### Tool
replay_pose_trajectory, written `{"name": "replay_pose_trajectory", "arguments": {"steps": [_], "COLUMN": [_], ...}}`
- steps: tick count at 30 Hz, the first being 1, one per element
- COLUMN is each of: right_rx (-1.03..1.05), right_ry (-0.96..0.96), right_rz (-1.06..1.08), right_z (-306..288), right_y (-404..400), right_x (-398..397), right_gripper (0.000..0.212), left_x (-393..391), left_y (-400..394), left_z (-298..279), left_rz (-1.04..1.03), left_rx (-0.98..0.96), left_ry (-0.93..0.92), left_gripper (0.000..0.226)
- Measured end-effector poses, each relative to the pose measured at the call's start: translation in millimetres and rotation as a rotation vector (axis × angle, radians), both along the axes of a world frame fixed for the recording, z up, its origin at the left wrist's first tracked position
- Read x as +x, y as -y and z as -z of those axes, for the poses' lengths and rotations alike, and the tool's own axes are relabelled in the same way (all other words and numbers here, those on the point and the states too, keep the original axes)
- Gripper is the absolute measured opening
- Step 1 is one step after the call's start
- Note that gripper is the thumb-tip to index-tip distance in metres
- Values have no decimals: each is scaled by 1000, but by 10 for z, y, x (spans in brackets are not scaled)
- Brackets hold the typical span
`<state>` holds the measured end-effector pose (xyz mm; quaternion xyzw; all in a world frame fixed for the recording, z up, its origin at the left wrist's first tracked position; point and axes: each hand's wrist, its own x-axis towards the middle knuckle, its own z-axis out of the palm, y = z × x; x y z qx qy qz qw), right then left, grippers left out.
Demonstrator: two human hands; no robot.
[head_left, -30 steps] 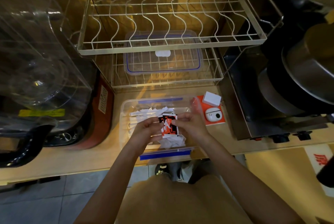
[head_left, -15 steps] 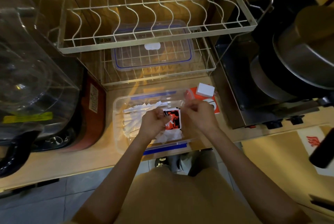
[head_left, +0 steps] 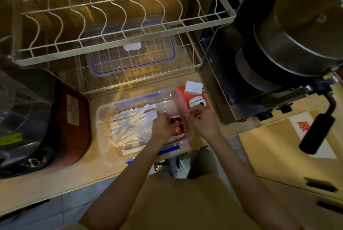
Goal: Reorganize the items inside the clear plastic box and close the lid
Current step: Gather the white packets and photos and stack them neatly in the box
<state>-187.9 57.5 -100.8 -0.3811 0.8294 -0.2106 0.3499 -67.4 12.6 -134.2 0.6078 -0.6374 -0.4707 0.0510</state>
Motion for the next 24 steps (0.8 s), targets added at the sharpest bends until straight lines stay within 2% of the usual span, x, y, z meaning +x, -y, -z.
{"name": "replay_pose_trajectory", "arguments": {"steps": [2, 4, 6, 8, 11, 14, 16, 19, 22, 24], "right_rx": [-17, -135, -212, -126, 109, 142, 192, 297, 346, 312], "right_ry": [-169, -336, -278, -184, -191, -55, -15, 6, -67, -121], "right_rz": [-82, -247, -444, -571, -665, -728, -783, -770, -813, -821], "right_z": [-38, -84, -80, -4, 98, 74, 55, 84, 121, 131], "right_y": [-18, -50, -32, 38, 141, 231, 302, 384, 400, 401], "right_x": [52, 129, 235, 340, 435, 478, 474, 448, 429, 426], "right_gripper": [22, 26, 30, 34, 43, 60, 63, 50, 36, 30], "left_x": [48, 97, 122, 137, 173, 237, 270, 287, 298, 317], "left_y": [13, 34, 51, 60, 52, 38, 40, 52, 42, 27], "left_z": [32, 58, 57, 55, 68, 117, 154, 167, 150, 145], "left_rz": [41, 70, 96, 124, 175, 229, 250, 262, 282, 323], "left_rx": [-27, -29, -40, -63, -93, -114, -126, -103, -78, -70], "left_ry": [30, 33, 30, 38, 73, 83, 77, 70, 27, 1], "left_gripper": [18, 18, 18, 17, 19, 18, 17, 17, 22, 35]}}
